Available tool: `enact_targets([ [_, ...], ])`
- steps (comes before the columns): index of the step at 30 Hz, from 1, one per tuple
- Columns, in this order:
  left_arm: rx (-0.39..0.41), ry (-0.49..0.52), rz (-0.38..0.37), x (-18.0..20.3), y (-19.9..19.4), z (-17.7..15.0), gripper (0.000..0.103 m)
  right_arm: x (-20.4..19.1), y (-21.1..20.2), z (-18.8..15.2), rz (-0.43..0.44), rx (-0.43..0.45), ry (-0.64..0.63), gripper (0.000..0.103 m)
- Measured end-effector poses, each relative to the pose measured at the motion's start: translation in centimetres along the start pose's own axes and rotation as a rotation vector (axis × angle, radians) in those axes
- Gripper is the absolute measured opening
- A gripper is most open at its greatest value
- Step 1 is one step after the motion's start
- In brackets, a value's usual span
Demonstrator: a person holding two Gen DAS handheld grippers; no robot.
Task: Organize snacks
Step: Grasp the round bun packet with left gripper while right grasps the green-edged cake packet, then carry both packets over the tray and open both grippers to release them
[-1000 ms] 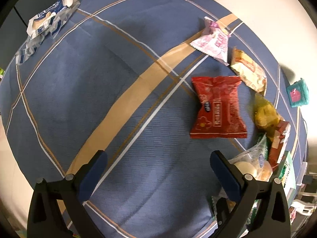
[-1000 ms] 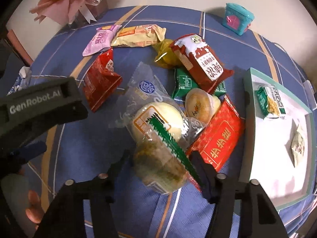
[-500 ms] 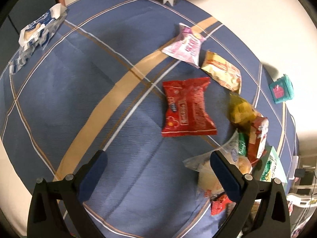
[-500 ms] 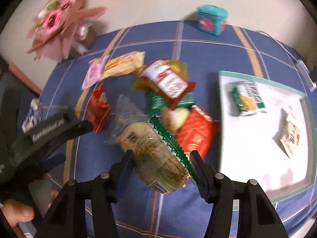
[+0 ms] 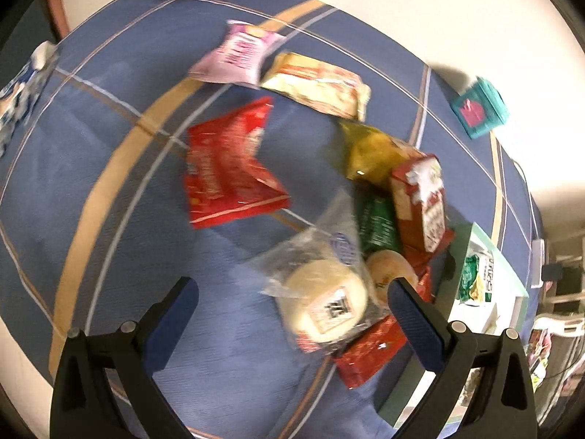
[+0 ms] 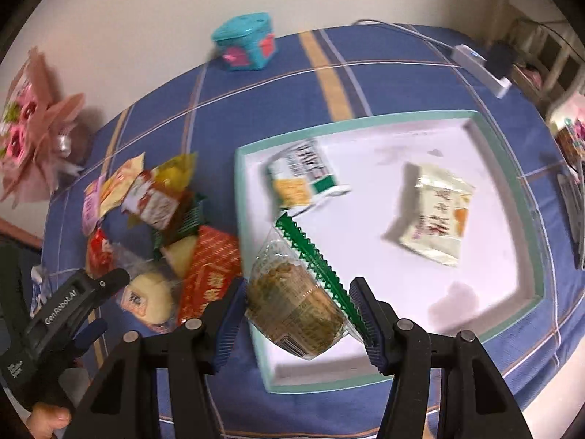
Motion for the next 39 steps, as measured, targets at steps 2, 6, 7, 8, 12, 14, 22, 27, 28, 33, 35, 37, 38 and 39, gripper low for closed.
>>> enact_targets([
  [2,-0.006,0.007,0.006,0.8,1.0,0.0,0.103,1.1,-0.2,0.1,-0.009,0.002,0.012,0.06],
  [6,-0.026,0.001,0.021,1.4,2.9,-0.2,0.103,2.3,-0.1,0.6,-0.021,0.007,0.026,0.06],
  [7,-0.029,0.0,0.025,1.7,3.5,-0.1,0.103,2.6,-0.1,0.6,-0.022,0.007,0.03,0.06],
  [8,-0.031,0.0,0.029,1.8,3.8,-0.2,0.103,2.9,-0.1,0.6,-0.023,0.006,0.035,0.06],
  [12,-0.04,-0.01,0.026,2.0,5.3,0.2,0.09,3.3,0.1,0.7,-0.022,-0.001,0.047,0.06],
  [14,-0.028,-0.022,0.025,1.8,5.1,0.6,0.07,3.3,0.1,0.6,-0.015,-0.005,0.046,0.06],
  [22,0.045,-0.042,0.002,0.3,2.2,1.5,0.056,3.0,-0.1,0.6,0.001,-0.007,0.044,0.06],
  [27,0.096,-0.038,-0.032,0.2,-0.5,1.7,0.056,3.1,-0.1,0.6,0.009,-0.01,0.047,0.06],
  [28,0.103,-0.038,-0.038,0.4,-0.9,1.7,0.056,3.2,-0.1,0.6,0.011,-0.013,0.047,0.06],
  [33,0.117,0.0,-0.075,2.3,-2.1,1.3,0.056,4.3,0.2,0.7,0.036,-0.031,0.078,0.06],
  [35,0.11,0.04,-0.085,3.7,-2.3,0.7,0.056,5.6,0.1,0.9,0.042,-0.03,0.117,0.06],
  [37,0.104,0.091,-0.093,5.8,-2.3,0.1,0.056,6.9,-0.1,1.1,0.029,-0.023,0.154,0.06],
  [38,0.097,0.122,-0.103,6.9,-2.2,-0.4,0.056,7.9,-0.2,1.1,0.016,-0.017,0.177,0.06],
  [39,0.086,0.16,-0.115,8.3,-2.1,-1.2,0.056,9.0,-0.4,1.2,-0.001,-0.011,0.205,0.06],
])
Point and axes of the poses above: each gripper's, at about its wrist camera, not at the fingertips, and y roughly the way its jaws point, x to its right, z to its top, the point moved 5 cm from there along y, roughly the way its jaws point, and after that the axes turned 4 degrees about -x, right-handed, at the moved point
